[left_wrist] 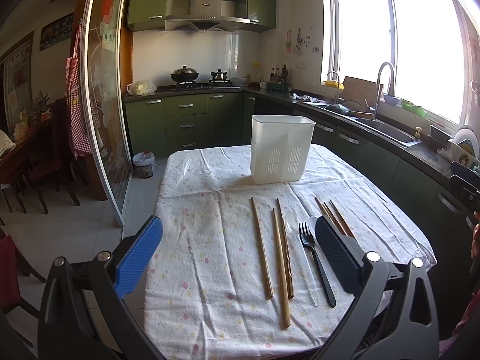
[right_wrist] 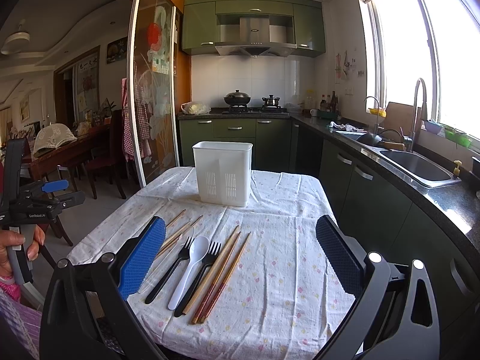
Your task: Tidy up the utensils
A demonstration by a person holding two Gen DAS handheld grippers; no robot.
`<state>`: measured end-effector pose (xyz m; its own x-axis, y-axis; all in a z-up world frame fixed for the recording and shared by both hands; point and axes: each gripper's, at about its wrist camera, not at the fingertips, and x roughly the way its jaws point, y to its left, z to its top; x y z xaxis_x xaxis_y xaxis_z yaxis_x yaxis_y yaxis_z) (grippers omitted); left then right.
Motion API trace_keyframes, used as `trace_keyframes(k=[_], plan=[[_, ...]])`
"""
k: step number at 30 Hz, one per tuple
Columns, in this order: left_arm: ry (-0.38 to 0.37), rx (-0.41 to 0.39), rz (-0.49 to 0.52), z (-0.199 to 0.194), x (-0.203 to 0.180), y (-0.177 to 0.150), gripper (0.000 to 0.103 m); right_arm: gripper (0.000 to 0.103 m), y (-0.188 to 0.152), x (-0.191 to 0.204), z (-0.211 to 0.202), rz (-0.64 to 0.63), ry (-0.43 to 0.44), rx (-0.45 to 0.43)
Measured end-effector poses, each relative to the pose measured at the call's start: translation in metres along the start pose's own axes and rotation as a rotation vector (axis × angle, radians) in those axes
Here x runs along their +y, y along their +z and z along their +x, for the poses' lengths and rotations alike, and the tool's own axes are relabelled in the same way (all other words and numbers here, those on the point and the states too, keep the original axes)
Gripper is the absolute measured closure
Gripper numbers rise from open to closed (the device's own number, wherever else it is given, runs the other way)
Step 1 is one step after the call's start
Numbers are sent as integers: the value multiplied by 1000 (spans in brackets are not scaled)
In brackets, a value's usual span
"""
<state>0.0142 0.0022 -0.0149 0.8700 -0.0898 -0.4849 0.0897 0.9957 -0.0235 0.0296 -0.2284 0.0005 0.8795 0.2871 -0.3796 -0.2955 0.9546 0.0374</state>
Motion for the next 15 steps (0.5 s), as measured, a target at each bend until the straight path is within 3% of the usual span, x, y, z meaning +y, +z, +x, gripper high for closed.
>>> trace_keyframes(k=[15], plan=[[-2,5,5,2,-2,-1,6,4,-1,0,2,0,0,3]])
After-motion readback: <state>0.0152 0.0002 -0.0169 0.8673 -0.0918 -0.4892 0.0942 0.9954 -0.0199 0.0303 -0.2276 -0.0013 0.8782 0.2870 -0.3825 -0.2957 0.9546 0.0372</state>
